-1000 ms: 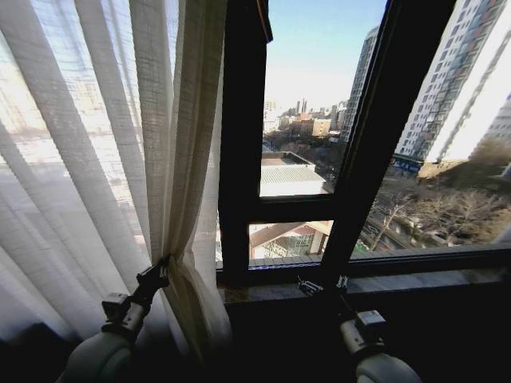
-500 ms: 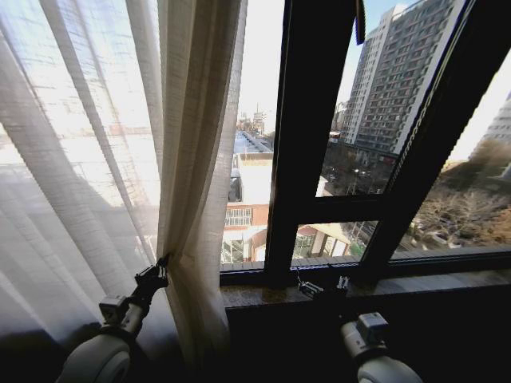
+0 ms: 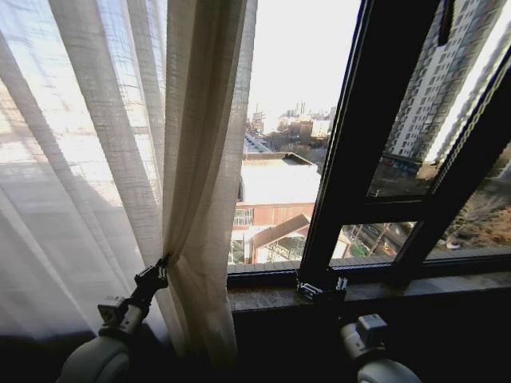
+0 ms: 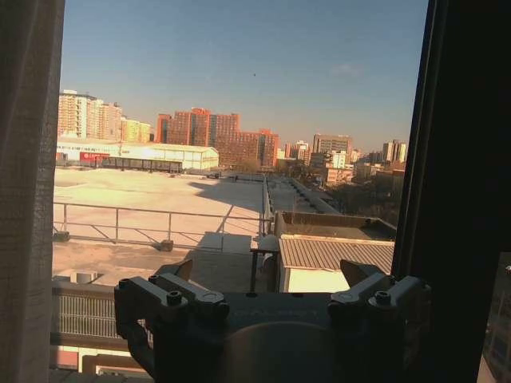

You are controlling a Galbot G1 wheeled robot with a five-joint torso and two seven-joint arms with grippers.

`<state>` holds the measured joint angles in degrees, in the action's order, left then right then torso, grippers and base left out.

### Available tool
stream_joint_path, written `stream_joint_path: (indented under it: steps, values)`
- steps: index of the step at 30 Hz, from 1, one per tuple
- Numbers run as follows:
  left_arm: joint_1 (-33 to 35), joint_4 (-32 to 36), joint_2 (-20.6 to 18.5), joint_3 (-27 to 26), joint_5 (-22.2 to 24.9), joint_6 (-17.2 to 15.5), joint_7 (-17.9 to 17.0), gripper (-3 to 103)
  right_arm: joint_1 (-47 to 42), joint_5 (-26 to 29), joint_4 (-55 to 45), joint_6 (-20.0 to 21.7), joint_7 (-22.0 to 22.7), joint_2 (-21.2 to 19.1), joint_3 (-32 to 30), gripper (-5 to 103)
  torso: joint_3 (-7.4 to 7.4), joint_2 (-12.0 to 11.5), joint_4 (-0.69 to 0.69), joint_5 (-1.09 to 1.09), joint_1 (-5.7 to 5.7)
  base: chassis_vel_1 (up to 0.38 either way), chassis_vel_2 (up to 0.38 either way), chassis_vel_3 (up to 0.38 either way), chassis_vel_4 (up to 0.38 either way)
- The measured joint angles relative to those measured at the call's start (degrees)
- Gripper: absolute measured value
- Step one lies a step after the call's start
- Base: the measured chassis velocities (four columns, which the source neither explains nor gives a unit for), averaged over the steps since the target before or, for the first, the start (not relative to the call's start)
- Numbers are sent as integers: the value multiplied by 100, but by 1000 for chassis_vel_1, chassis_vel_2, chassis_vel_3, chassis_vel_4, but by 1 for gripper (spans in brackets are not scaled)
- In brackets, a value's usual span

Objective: Open the curtains by pulling them apart, changing their state from closed to fully open.

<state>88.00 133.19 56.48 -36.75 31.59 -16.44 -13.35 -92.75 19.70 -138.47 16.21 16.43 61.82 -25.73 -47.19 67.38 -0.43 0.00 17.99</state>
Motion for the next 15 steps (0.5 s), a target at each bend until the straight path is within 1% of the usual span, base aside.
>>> stream_joint_path:
  steps: [2, 4, 7, 10, 15]
  values:
    - [9, 7, 13, -5, -1, 0, -4, 0, -12, 4, -9, -2, -1, -7, -1, 100, 0, 0, -1, -1, 0, 162, 166, -188, -169]
    - [37, 23, 33, -14, -4, 0, -15, 0, -39, 10, -34, -3, -3, -13, -4, 100, 1, 0, 0, -3, 0, 119, 79, -73, -121]
    - [54, 26, 37, -22, -7, 0, -33, 0, -59, 12, -48, -4, -3, -13, -5, 100, 0, 0, 1, -3, 0, 3, -3, -11, -24]
    - [64, 51, 47, -60, -5, -1, -78, 0, -89, 18, -70, 1, -2, -18, 3, 100, 0, 0, -3, 9, -1, 0, 0, 0, 0]
    - [123, 67, 109, -155, 10, -2, -201, 0, -94, 11, -81, 4, -4, -13, 57, 100, -1, -1, -2, 6, -1, -46, -31, 34, 16]
